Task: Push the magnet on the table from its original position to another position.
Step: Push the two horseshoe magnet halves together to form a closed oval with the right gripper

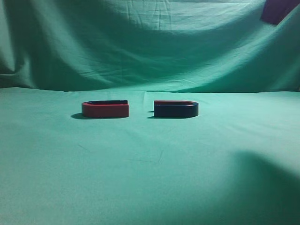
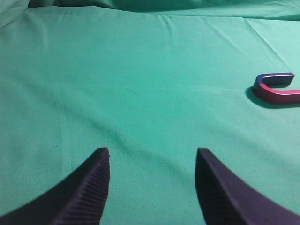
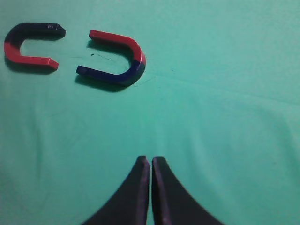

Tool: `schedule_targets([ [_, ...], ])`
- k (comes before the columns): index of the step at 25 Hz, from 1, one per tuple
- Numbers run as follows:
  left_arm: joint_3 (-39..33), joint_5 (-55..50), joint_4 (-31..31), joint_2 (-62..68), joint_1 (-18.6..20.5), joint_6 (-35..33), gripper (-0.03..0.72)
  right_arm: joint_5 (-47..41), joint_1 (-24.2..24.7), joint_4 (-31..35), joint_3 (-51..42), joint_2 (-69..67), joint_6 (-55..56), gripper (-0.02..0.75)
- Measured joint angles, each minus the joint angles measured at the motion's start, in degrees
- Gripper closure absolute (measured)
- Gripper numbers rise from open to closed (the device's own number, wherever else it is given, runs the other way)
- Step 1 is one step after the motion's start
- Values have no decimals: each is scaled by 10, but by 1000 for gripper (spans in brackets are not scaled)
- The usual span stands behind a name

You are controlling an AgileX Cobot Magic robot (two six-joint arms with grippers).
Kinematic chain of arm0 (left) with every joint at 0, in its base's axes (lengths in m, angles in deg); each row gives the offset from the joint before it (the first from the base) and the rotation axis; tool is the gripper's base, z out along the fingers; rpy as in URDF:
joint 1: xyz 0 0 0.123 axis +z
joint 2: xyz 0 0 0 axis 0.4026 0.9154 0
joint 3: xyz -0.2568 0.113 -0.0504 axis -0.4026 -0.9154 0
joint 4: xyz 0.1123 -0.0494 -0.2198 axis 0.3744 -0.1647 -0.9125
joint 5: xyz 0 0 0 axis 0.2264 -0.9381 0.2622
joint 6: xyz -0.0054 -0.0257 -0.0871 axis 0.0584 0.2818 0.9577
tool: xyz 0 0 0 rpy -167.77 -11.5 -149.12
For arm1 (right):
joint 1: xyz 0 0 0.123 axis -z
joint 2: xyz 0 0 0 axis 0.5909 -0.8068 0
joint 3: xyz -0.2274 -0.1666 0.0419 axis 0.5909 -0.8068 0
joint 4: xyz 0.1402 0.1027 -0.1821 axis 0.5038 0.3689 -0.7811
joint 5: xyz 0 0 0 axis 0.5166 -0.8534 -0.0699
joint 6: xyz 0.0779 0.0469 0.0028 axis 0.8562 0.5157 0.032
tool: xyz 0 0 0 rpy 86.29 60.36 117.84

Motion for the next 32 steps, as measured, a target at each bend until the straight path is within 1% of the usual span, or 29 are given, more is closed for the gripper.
schedule_targets([
  [3, 0, 0, 0, 0, 0, 0, 316, -11, -24, -40, 53, -75, 49, 738],
  [5, 0, 0, 0, 0, 0, 0, 316, -15, -33, -52, 84, -129, 70, 738],
  [13, 0, 0, 0, 0, 0, 0, 316, -53, -45, -71, 232, -316, 109, 738],
  [19, 0, 0, 0, 0, 0, 0, 316, -74, -45, -74, 318, -405, 113, 738],
  [23, 0, 0, 0, 0, 0, 0, 316, -87, -51, -76, 348, -431, 113, 738],
  [32, 0, 0, 0, 0, 0, 0, 316, -67, -86, -75, 355, -434, 129, 738],
])
